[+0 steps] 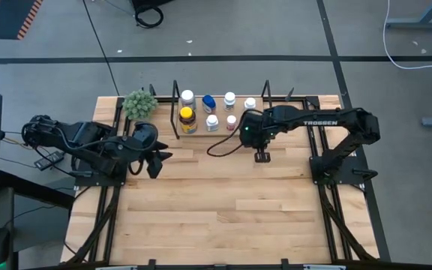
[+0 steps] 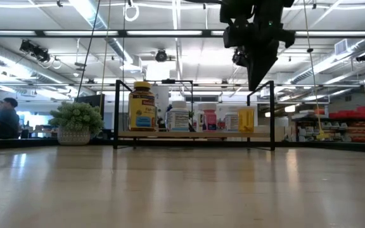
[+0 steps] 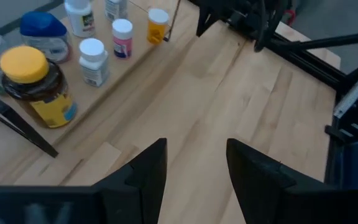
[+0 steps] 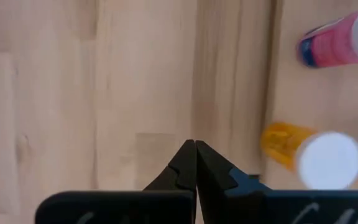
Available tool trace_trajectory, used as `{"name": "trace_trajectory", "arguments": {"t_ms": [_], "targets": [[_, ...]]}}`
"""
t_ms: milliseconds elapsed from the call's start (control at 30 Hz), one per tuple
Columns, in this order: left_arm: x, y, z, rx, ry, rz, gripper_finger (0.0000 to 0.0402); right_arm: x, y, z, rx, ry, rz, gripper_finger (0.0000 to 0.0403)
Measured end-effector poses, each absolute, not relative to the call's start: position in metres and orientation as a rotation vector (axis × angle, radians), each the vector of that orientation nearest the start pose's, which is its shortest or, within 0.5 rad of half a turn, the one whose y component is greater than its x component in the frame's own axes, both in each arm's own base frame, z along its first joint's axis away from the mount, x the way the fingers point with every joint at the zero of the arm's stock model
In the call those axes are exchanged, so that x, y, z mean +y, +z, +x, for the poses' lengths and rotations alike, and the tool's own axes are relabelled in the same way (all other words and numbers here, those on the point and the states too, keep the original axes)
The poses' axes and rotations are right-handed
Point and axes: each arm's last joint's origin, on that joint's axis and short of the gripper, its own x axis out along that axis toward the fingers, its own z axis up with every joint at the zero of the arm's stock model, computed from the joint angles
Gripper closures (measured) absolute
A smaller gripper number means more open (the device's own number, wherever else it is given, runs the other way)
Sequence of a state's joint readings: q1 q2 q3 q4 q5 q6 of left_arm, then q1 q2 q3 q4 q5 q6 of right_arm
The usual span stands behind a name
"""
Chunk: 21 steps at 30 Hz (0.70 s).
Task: Pick and place medicine bottles onto shelf by color
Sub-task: Put the orange medicine bottle on the shelf
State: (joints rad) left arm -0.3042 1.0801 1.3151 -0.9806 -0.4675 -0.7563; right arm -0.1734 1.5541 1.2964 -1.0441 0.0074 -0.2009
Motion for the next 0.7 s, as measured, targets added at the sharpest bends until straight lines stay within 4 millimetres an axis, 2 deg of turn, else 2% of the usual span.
{"name": "trace_trajectory", "arguments": {"t_ms": [233, 433, 700], "targets": [[-0.043, 0.389, 0.184, 0.565, 0.445, -0.424, 0.023, -0.069, 0.271, 0.285, 1.309, -0.004, -0.15, 0.0398], [-0.042, 0.389, 0.184, 0.551, 0.467, -0.418, 0.023, -0.088, 0.271, 0.28, 1.32, -0.038, -0.157, 0.0398], [-0.041, 0.389, 0.184, 0.527, 0.504, -0.428, 0.023, -0.101, 0.266, 0.279, 1.336, -0.016, -0.196, 0.0398]]}}
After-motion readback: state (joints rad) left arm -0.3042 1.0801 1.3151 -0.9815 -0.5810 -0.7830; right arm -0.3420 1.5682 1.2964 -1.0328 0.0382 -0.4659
